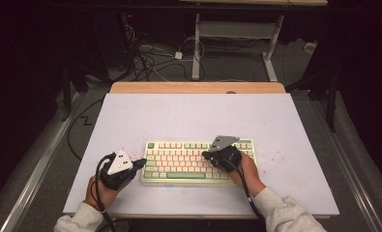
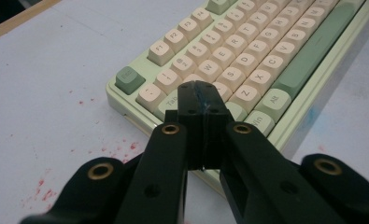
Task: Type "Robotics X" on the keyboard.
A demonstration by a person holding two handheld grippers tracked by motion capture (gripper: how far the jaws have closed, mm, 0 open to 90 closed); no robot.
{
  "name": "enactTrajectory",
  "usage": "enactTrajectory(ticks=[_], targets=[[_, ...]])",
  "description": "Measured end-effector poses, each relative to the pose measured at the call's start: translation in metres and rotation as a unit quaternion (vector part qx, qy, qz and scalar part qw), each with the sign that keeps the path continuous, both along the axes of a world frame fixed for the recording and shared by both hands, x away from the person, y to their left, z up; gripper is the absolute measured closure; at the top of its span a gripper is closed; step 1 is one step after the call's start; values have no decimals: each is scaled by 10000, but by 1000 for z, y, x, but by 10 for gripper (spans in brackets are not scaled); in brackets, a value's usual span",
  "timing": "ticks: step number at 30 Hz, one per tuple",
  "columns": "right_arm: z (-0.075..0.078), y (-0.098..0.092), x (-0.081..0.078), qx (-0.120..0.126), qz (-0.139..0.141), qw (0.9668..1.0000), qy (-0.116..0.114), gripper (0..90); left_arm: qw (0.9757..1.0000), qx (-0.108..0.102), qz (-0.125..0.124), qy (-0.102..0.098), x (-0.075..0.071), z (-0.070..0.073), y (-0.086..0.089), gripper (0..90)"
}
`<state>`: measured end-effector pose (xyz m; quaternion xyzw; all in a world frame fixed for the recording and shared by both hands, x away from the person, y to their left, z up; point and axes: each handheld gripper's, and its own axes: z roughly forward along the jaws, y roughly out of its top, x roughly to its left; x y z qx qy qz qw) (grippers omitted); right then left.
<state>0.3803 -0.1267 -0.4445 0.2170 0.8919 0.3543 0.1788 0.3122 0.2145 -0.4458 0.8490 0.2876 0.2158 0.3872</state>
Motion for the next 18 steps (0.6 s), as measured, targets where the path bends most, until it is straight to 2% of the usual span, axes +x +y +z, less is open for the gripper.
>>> enactTrajectory(ticks=[9, 11, 12, 15, 18], targets=[[-3, 7, 2, -134, 61, 9999, -2, 900, 10000, 28, -45, 41, 0, -1, 0, 876], [-5, 8, 2, -245, 37, 9997, 70, 900, 10000, 35, -49, 46, 0, -1, 0, 876], [-5, 8, 2, -221, 57, 9997, 99, 900, 10000, 44, -50, 48, 0, -1, 0, 876], [-3, 9, 0, -342, 96, 9994, 53, 900, 10000, 71, -52, 46, 0, -1, -1, 876], [1, 7, -1, -205, 103, 9997, 24, 900, 10000, 46, -42, 41, 0, 0, 0, 876]])
